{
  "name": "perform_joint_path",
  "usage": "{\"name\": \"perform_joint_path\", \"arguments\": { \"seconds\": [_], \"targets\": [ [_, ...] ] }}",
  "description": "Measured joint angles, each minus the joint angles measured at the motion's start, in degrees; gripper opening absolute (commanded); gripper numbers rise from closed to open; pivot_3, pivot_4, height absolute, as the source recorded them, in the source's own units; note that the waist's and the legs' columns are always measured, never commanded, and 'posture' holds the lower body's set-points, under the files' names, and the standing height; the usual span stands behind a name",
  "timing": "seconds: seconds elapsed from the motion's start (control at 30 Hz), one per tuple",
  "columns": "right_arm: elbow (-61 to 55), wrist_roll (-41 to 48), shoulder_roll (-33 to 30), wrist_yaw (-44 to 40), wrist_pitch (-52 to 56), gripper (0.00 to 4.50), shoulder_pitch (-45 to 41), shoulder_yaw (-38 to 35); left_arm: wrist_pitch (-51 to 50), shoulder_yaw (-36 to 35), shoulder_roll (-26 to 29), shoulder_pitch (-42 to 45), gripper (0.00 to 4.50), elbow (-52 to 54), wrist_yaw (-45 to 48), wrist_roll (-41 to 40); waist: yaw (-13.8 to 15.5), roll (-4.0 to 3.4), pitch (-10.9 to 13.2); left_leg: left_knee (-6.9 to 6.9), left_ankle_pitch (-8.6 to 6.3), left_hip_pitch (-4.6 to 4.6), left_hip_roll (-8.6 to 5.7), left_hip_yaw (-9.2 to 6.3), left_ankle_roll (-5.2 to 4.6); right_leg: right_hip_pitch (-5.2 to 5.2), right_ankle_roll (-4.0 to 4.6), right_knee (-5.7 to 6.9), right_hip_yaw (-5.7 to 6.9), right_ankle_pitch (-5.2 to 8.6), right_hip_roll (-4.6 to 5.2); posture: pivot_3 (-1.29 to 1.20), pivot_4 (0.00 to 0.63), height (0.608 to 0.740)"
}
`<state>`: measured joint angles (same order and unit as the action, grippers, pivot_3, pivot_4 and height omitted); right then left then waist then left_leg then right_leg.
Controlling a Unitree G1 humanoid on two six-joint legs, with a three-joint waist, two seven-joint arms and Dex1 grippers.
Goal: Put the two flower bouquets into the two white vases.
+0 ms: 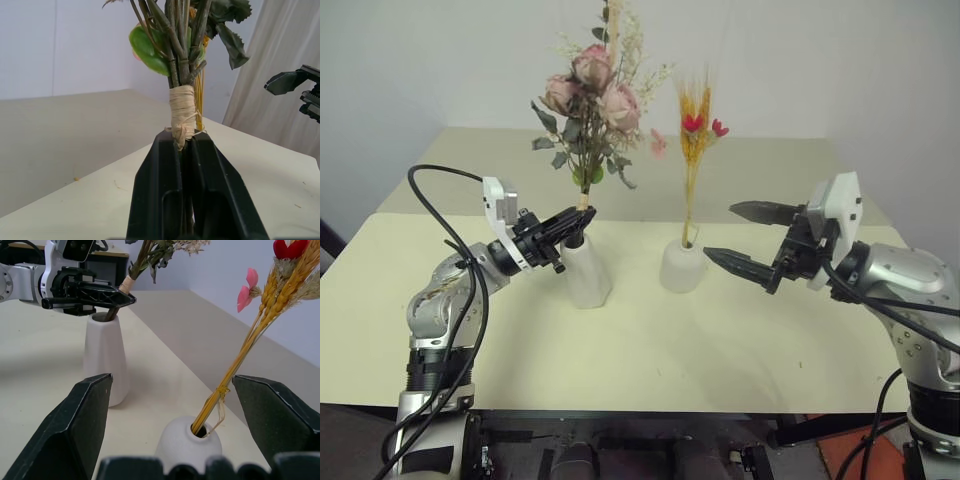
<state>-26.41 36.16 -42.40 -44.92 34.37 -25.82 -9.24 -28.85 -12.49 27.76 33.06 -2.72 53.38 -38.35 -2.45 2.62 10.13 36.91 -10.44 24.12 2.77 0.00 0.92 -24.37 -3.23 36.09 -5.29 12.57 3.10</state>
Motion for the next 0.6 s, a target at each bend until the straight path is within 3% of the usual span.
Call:
{"name": "perform_joint_path", "arguments": {
  "seconds": [0.27,0.6],
  "targets": [
    [0.3,-0.1,0.0,0.0,0.0,4.50,-0.1,0.2,-0.2,-0.1,2.2,0.0,3.82,1.1,-0.1,-0.2,0.0,0.00,0.0,0.00,0.00,0.00,0.00,0.00,0.00,0.00,0.00,0.00,0.00,0.00,0.00,0.00,0.150,0.740],
    [0.8,-0.1,-0.1,-0.1,0.0,4.50,-0.2,0.3,-4.8,-4.6,13.2,-9.5,3.82,7.6,4.2,-4.6,-0.1,0.00,0.0,-0.01,0.00,-0.02,0.05,0.01,0.00,-0.01,-0.06,0.00,0.02,0.06,0.00,0.00,0.150,0.740]
  ]
}}
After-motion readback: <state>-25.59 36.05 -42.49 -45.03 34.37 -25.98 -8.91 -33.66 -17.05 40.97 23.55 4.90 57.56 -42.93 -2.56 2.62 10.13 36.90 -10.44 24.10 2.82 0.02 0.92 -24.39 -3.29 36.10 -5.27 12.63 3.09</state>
